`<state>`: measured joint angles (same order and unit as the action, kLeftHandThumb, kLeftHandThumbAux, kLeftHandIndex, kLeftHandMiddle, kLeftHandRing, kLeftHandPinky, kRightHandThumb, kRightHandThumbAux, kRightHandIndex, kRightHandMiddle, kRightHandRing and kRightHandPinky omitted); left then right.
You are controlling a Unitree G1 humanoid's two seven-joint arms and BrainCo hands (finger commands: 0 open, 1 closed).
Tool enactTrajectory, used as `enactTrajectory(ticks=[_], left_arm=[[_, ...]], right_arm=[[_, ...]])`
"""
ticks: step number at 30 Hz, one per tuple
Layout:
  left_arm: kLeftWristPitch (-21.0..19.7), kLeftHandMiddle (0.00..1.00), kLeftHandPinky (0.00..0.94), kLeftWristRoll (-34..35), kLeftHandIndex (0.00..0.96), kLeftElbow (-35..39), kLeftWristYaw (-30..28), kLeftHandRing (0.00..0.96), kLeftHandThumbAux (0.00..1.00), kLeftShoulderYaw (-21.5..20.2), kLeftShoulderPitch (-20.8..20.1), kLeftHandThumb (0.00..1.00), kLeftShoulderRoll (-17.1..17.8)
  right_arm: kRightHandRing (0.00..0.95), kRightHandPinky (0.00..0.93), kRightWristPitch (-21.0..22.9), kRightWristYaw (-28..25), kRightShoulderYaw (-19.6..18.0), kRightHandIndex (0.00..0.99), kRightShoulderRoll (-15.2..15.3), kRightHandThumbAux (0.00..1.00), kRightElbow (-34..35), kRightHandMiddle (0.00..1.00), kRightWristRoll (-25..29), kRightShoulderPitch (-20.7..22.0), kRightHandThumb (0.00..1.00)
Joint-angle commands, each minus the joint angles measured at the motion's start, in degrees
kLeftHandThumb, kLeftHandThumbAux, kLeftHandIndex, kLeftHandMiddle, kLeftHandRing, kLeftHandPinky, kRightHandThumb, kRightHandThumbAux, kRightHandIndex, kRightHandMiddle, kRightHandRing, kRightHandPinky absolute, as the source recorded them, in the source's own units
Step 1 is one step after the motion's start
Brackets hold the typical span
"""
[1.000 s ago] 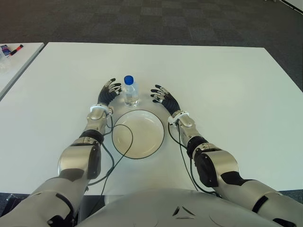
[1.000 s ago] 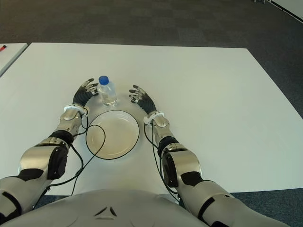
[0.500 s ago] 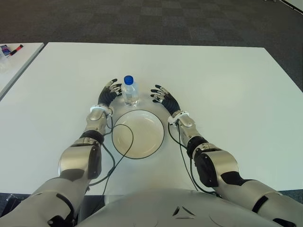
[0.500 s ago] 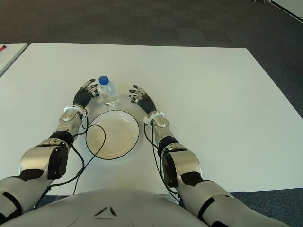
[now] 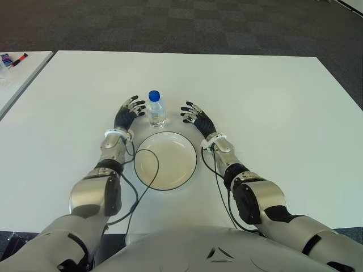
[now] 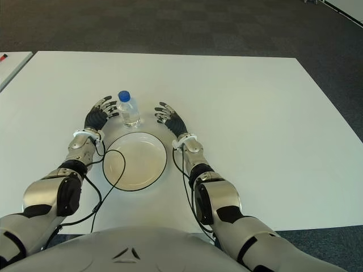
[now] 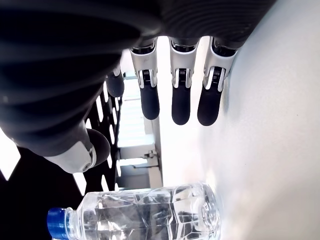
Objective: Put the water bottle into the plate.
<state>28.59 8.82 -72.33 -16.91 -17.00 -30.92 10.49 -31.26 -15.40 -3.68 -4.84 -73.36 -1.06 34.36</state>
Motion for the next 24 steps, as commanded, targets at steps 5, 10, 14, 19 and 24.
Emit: enactTrajectory(ticks=[5, 10, 14, 19, 24], left_arm=[[1.66, 0.292, 0.316, 0.02, 0.164, -0.38, -0.53, 0.291, 0.797, -0.29, 1.32, 0.579, -0.41], [4.0, 0.312, 0.312, -1.3, 0.172, -0.3, 1.62, 0.302, 0.794, 0.46, 1.91, 0.543, -0.24], [5.5, 0.316, 0.292, -2.62, 0.174, -0.38, 2.96, 0.301, 0.785, 1.22, 2.13, 0.518, -0.08], [6.43, 0.307, 0.271, -3.89, 0.168, -0.54, 3.86, 0.286, 0.75, 1.95, 2.19, 0.497, 0.09], [6.58, 0.303, 0.254, -3.84, 0.16, -0.62, 3.79, 0.277, 0.725, 2.13, 2.27, 0.476, 0.23]], right_arm=[[0.216, 0.256, 1.1, 0.28, -0.09, 0.08, -3.47, 0.59, -1.3, 0.2, 0.06, -2.74, 0.075], [0.216, 0.248, 1.46, 0.25, -0.16, 0.08, -3.42, 0.588, -1.37, 0.197, 0.14, -2.75, 0.087], [0.213, 0.242, 1.54, 0.24, -0.12, 0.08, -3.35, 0.588, -1.38, 0.197, 0.09, -2.76, 0.089], [0.209, 0.241, 1.54, -0.11, -0.16, 0.08, -3.31, 0.59, -1.28, 0.196, 0.21, -2.72, 0.088], [0.207, 0.239, 1.73, -0.12, -0.2, 0.08, -3.21, 0.592, -1.37, 0.193, 0.2, -2.72, 0.088]])
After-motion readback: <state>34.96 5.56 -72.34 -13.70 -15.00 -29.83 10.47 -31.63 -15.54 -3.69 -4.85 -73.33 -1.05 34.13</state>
